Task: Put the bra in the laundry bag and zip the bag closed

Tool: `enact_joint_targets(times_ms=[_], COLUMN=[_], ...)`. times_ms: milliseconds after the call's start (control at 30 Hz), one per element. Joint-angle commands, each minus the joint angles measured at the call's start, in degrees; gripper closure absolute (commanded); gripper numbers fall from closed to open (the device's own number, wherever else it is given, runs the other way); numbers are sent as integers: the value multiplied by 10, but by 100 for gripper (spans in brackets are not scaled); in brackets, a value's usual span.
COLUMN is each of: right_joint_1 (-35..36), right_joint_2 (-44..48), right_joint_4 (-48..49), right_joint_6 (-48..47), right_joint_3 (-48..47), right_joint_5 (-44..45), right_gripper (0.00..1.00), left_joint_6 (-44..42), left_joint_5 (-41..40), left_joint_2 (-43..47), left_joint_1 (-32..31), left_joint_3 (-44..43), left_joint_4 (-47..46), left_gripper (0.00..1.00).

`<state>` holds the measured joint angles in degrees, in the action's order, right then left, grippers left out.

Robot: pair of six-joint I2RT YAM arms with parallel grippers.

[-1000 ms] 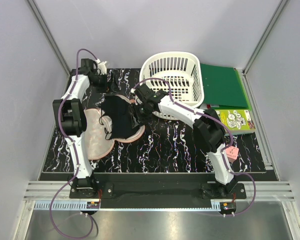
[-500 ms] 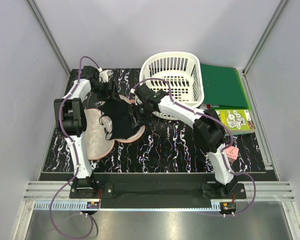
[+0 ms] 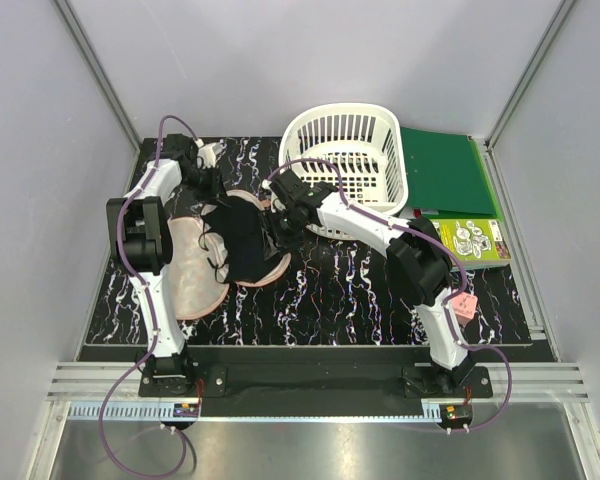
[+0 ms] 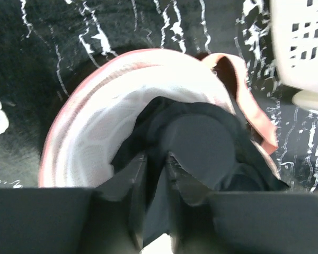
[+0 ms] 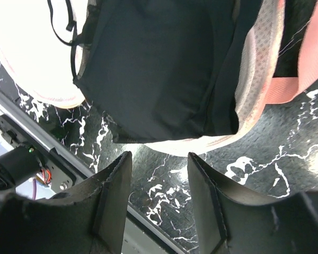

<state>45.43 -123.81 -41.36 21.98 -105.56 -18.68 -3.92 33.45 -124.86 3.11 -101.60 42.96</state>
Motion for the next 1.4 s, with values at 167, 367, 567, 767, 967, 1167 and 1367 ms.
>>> enact_joint_targets(times_ms=[167,367,567,767,967,1167,1367], right_joint_1=[20,26,28,38,41,39,23], right_joint_2=[19,-7,-83,-154,-174,-99,-41], right_joint_4=[34,53,65,66,59,2,-36], right_joint_6=[6,21,38,74,108,46,-23], right_joint_3=[-4,-4,-68,-156,-217,-207,-181], right_joint_5=[-40,-36,-23,-44,-73,-14,66], right_gripper=[56,60,69,71,71,66,46], left_joint_6=[1,-4,-7,1,74,105,134], left_joint_5=[-59,-68,-66,-92,-160,-176,-234], left_joint_2=[-4,-17,-19,-9,36,128,215], left_joint_1=[3,1,-5,-9,-7,-7,-7], left_joint_3=[-42,-64,-55,-48,-64,-38,44], left_joint_4=[5,9,12,14,38,54,67], left_gripper=[88,87,85,64,19,14,15])
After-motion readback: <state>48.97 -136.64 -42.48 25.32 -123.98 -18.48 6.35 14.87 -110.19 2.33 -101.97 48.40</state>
